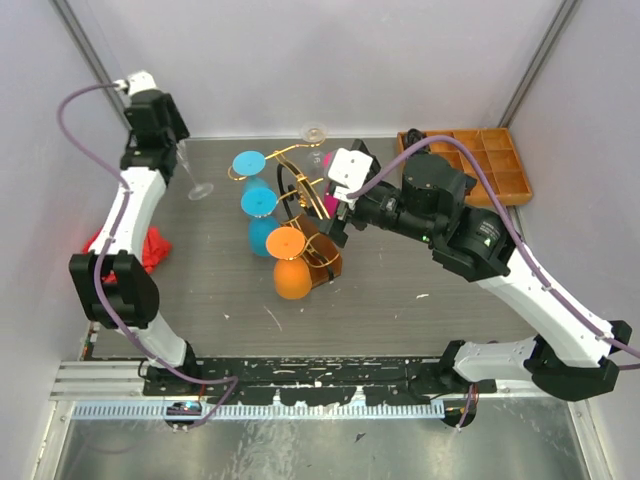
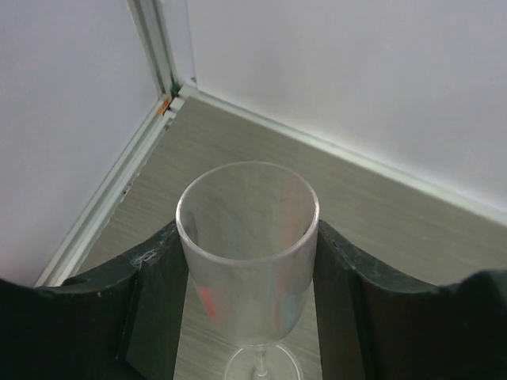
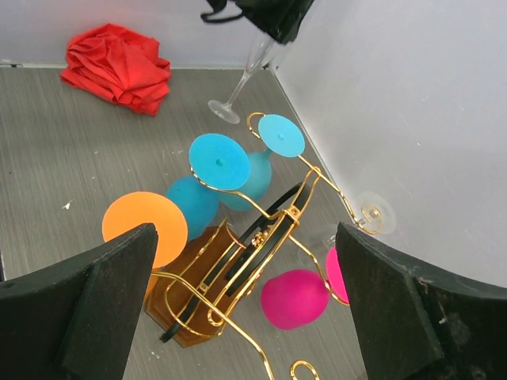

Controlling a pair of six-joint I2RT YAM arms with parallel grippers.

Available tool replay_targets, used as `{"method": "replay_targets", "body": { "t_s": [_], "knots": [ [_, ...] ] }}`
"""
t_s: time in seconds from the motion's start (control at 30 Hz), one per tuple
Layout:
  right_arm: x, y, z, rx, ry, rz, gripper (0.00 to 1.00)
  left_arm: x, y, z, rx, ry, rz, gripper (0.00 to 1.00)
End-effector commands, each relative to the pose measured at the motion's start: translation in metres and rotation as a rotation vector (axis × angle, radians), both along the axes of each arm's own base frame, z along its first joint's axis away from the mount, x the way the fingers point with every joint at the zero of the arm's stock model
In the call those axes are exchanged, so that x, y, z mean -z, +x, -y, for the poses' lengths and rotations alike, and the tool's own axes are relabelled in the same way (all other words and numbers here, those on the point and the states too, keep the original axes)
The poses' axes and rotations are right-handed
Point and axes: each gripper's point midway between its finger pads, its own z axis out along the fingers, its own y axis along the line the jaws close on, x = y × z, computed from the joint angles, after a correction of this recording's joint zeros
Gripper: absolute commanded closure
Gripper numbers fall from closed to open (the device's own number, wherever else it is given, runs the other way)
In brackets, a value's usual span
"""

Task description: Take the wine glass off the wine glass rack

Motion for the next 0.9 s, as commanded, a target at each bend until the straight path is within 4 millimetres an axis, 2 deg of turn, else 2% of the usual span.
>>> {"method": "replay_targets", "body": {
  "t_s": [0.0,0.13,0.3,0.43,0.47,0.53,0.67,0.87],
  "knots": [
    [-0.013,0.005,0.001,0.001,0.041,0.045,0.0,-0.004,0.006,-0.011,-0.137,0.137,0.086,0.59],
    [-0.009,0.011,0.009,0.006,0.04,0.041,0.0,0.03,0.016,-0.015,-0.188,0.135,0.062,0.63],
    [0.001,0.019,0.011,0.026,0.031,0.04,0.0,0.048,0.042,-0.021,-0.219,0.174,0.095,0.61],
    [0.008,0.029,0.008,0.035,0.023,0.029,0.0,0.053,0.072,-0.027,-0.25,0.231,0.113,0.62],
    [0.01,0.033,0.006,0.038,0.019,0.024,0.0,0.058,0.078,-0.028,-0.257,0.239,0.115,0.63],
    [0.012,0.039,0.005,0.051,0.012,0.018,0.0,0.056,0.086,-0.029,-0.271,0.252,0.16,0.66],
    [0.019,0.052,0.001,0.062,-0.002,0.003,0.0,0.053,0.096,-0.034,-0.303,0.28,0.252,0.68],
    [0.034,0.068,-0.003,0.072,-0.01,-0.043,0.0,0.071,0.1,-0.038,-0.344,0.293,0.296,0.61]
  ]
}}
